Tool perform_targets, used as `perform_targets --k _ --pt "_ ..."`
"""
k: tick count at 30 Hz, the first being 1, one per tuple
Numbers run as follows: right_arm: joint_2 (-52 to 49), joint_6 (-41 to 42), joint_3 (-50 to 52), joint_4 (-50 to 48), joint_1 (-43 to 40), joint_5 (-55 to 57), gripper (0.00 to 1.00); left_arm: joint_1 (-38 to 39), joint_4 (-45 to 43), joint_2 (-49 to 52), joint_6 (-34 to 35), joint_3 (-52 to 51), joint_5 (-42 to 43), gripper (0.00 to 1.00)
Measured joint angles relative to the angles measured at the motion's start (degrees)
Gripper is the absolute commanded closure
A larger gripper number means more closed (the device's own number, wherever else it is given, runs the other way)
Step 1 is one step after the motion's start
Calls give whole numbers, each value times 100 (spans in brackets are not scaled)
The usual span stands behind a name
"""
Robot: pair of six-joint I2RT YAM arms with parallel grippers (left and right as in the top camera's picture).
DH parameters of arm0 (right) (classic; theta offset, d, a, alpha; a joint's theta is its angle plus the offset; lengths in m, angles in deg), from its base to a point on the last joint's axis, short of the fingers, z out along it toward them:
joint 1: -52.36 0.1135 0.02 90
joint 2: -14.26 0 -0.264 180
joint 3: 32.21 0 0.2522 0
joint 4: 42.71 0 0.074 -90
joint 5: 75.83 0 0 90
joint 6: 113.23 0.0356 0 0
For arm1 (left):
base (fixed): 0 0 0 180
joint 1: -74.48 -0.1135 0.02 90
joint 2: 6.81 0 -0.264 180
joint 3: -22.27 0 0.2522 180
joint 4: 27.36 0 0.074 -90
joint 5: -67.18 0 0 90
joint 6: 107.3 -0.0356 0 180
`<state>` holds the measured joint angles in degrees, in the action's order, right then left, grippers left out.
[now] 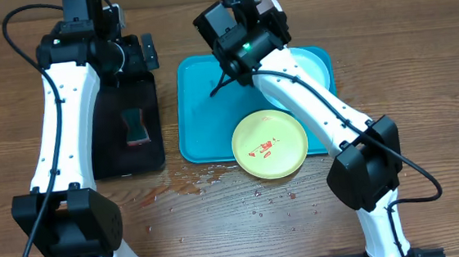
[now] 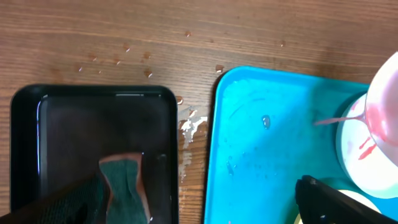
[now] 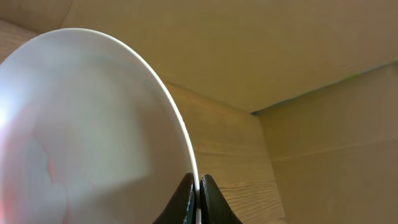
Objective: Clean dirty plates on tray and stack at the side
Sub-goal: 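Carry the white plate up and toward the right side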
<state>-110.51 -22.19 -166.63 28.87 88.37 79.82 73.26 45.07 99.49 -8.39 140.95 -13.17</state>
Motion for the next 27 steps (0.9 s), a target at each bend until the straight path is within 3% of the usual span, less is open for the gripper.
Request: perform_targets --k 9,27 --pt "0 -22 11 -31 343 584 96 -476 7 0 -734 0 789 0" --pt "0 -13 1078 -592 787 1386 96 -527 48 0 -1360 0 1016 0"
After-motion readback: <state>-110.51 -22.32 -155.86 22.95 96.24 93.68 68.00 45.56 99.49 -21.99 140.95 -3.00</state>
